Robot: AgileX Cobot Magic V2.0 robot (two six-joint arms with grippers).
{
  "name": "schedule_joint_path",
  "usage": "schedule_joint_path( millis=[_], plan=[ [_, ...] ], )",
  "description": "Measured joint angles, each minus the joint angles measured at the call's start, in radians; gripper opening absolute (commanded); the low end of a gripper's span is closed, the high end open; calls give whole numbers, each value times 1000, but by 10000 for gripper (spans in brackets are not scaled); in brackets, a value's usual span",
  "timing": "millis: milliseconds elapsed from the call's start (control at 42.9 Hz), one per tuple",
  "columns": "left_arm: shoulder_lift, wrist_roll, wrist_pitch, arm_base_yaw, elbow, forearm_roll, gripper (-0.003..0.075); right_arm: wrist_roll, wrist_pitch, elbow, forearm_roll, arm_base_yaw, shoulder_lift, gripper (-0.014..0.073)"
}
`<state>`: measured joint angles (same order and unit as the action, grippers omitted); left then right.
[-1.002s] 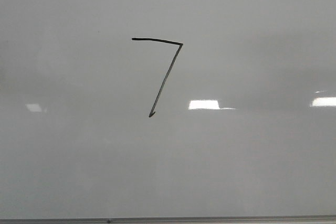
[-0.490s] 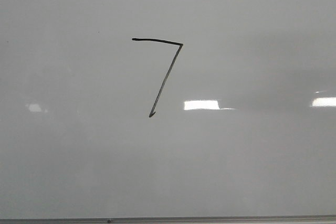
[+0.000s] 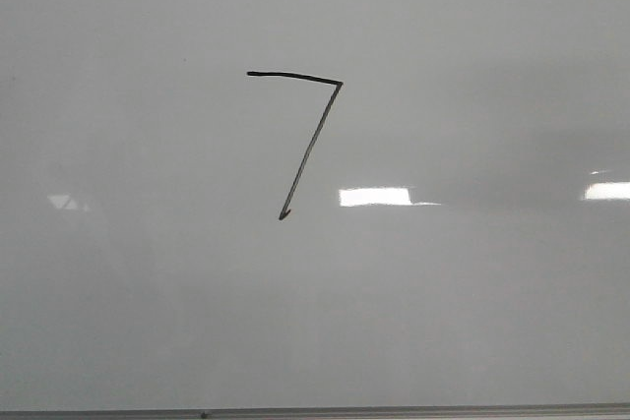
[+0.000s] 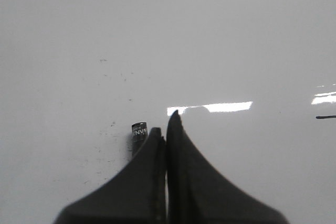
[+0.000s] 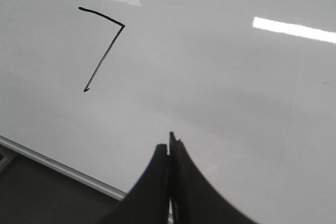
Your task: Write number 7 on whiteboard
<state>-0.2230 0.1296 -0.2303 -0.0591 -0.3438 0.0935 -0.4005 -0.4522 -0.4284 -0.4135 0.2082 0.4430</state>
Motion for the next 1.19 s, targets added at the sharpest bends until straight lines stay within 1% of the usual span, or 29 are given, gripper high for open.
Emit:
schedule_joint_path(
  millis=[443,583,793,956,1049,1189],
  plan=[
    [0,0,0,0,9,-4,-20,0,0,0,0,0,0,-68],
    [53,0,0,9,72,-30,-20,0,0,0,0,0,0,-68],
    [220,0,0,46,220,-37,-20,0,0,0,0,0,0,-68],
    [227,0,3,60,301,-37,-20,0,0,0,0,0,0,-68],
    [227,0,36,61,346,-37,-20,0,0,0,0,0,0,-68],
    [227,0,59,62,350,-37,-20,0,0,0,0,0,0,-68]
  ],
)
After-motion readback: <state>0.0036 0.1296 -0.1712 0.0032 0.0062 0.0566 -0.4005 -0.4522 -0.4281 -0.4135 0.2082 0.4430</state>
